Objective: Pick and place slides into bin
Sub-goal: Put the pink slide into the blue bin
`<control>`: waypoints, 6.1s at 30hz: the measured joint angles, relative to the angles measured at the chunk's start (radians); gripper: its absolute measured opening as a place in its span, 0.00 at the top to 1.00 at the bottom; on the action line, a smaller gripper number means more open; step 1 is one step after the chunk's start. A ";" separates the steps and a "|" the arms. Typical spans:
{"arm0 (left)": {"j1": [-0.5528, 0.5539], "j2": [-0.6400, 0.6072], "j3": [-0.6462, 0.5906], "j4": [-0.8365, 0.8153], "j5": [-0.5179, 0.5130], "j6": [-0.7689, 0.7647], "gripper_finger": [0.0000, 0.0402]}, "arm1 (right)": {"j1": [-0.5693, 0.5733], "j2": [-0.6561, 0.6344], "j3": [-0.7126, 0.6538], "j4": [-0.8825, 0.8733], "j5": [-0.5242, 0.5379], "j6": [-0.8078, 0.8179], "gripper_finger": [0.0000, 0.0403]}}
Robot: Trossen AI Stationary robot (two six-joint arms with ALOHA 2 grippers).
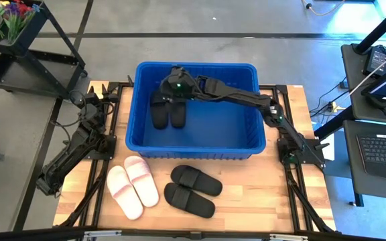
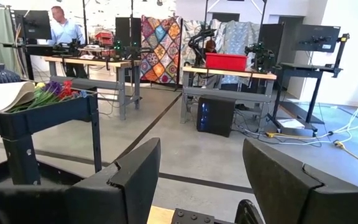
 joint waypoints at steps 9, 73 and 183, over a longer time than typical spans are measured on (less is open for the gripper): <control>0.000 0.000 0.000 0.001 0.005 -0.026 0.44 | 0.132 -0.150 0.000 -0.325 -0.002 0.008 0.55; -0.175 0.554 0.999 -0.444 1.425 -0.280 0.44 | 0.764 -0.530 -0.644 -0.371 0.792 1.062 0.55; -1.770 1.872 1.146 -1.455 1.130 -1.213 0.96 | 0.604 -0.529 -0.644 -0.401 0.610 0.814 0.55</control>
